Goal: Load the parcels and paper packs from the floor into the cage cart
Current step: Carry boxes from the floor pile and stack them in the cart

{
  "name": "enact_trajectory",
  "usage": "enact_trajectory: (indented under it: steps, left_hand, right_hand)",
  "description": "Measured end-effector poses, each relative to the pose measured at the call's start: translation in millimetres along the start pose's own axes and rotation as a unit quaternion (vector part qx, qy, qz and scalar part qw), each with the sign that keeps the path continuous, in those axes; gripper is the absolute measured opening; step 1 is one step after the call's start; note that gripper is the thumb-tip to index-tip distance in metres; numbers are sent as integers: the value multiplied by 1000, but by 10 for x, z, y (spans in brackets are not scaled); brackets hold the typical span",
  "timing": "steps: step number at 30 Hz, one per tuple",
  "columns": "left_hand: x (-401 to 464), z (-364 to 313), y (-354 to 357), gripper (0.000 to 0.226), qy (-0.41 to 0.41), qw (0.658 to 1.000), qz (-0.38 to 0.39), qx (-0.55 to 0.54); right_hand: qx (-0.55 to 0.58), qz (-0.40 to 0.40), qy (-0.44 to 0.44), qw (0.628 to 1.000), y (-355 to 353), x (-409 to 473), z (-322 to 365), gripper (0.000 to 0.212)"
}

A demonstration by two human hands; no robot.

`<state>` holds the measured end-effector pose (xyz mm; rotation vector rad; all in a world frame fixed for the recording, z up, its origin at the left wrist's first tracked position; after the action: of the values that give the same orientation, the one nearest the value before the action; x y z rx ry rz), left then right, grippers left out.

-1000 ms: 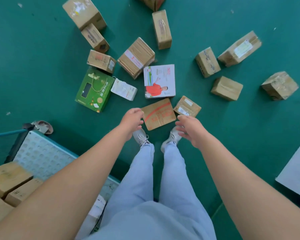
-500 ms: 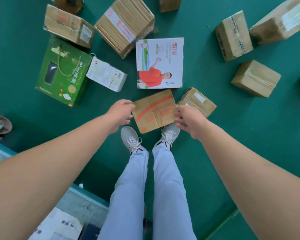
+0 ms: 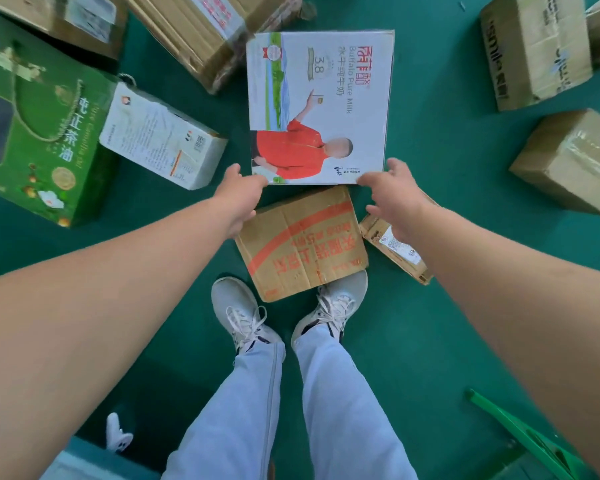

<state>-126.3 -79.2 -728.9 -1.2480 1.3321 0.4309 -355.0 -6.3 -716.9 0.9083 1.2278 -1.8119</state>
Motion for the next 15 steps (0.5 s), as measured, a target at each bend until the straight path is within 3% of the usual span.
enact_trajectory:
  steps: [8,12,15]
  left_hand:
    - [330,-7,184,60,-13,999,31,-20]
    - [67,-95,140,38,31,997,64,6]
    - [-85,-152,149,61,46,996,74,7]
  right_hand:
    - [25,-15,41,999,247,370,-34,79]
    - [22,50,45,998,312,205,97,66]
    - [-14,15,46,999,382,56,208,70]
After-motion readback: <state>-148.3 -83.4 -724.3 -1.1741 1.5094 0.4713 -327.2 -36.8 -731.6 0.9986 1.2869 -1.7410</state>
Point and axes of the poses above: each hand's wrist, its own x-axis towards the middle knuckle, its own y-axis out of the palm, z = x × y, the point moved 1 cm from there along x, towards the middle knuckle, and after that the axes turned 10 degrees about -z, right-handed, at the moved point
